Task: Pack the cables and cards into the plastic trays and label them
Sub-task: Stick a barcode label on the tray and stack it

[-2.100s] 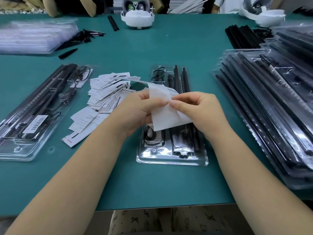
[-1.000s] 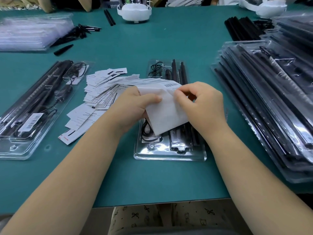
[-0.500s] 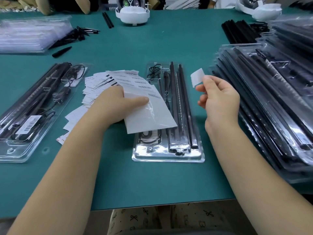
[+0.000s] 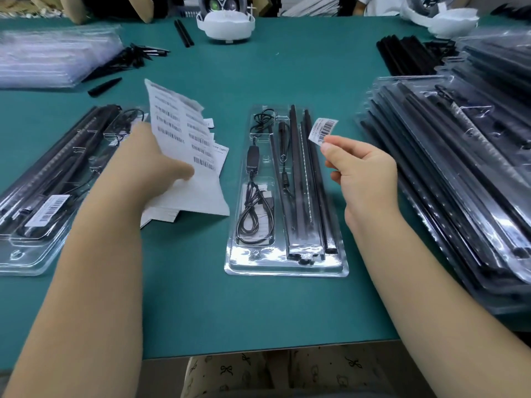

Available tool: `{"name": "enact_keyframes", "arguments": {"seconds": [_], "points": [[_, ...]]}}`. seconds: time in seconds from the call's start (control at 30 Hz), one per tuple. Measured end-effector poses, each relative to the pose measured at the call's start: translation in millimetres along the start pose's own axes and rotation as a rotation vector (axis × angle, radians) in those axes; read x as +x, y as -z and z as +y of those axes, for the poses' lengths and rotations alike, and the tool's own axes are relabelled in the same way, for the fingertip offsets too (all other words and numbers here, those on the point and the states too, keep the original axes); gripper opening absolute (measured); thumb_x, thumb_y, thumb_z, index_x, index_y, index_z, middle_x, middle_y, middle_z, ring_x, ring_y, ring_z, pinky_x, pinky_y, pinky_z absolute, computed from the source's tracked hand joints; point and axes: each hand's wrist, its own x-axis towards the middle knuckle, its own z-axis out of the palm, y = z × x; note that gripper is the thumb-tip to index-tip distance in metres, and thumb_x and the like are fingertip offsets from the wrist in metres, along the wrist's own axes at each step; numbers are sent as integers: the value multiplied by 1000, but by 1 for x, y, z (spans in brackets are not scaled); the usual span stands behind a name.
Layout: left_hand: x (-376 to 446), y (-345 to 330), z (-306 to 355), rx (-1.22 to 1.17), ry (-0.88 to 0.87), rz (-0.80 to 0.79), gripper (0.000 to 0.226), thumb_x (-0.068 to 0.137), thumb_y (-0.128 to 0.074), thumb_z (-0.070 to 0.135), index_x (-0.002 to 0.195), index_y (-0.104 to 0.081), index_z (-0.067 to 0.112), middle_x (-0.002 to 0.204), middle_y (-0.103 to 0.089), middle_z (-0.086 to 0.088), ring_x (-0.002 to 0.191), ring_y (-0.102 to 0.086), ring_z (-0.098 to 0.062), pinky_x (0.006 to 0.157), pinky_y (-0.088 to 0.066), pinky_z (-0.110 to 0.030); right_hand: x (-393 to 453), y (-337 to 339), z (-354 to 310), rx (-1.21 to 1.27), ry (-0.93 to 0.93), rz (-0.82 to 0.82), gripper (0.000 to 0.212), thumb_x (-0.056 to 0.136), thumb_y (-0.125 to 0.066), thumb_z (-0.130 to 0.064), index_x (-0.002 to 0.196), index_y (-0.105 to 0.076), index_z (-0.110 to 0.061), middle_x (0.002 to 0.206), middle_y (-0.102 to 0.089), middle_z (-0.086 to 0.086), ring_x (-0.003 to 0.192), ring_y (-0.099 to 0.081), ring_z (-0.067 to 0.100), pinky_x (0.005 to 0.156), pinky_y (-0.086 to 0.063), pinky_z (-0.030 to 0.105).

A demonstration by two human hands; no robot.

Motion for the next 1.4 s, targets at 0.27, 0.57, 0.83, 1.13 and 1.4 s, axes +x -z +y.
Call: {"name": "enact_keyframes", "arguments": {"seconds": [0.27,0.57,0.83,1.13,1.4], "points": [[-17,-22,23,78,-326,351,50,80,-69,36,125,-54,20,121,-56,-5,109,-50,-21,92,-38,-33,-7,-3,-2,-92,88,-170,25,80,-69,-1,94,-73,-21,81,-71,-14,68,-62,-11,59,-44,5],[-42,-66,46,-594,-280,-106,12,85,-69,25,74,-69,28,62,-64,17,58,-55,4,54,-42,-11,-18,-8,-1,-236,246,-442,33,77,-69,2,83,-69,-31,74,-71,-12,67,-63,2,63,-50,14],[-38,-61,45,-707,-160,-235,15,80,-65,26,66,-65,23,58,-58,12,54,-51,-5,48,-41,-16,-18,-9,3,-250,214,-463,10,82,-67,-33,73,-67,-33,63,-63,-17,59,-54,-3,57,-44,12],[-41,-73,42,-298,-398,-85,11,86,-59,20,84,-68,26,70,-65,15,63,-54,3,58,-39,-9,-9,-7,6,-332,285,-272,10,66,-68,-23,62,-68,-33,82,-60,-16,76,-55,-9,62,-39,2],[-37,-83,35,413,-671,-302,81,84,-29,68,152,-12,27,161,-5,1,147,-3,-22,118,-5,-43,-4,-2,2,-89,163,-163,14,78,-74,-21,66,-71,-26,77,-71,-9,72,-63,-1,68,-46,13]]}}
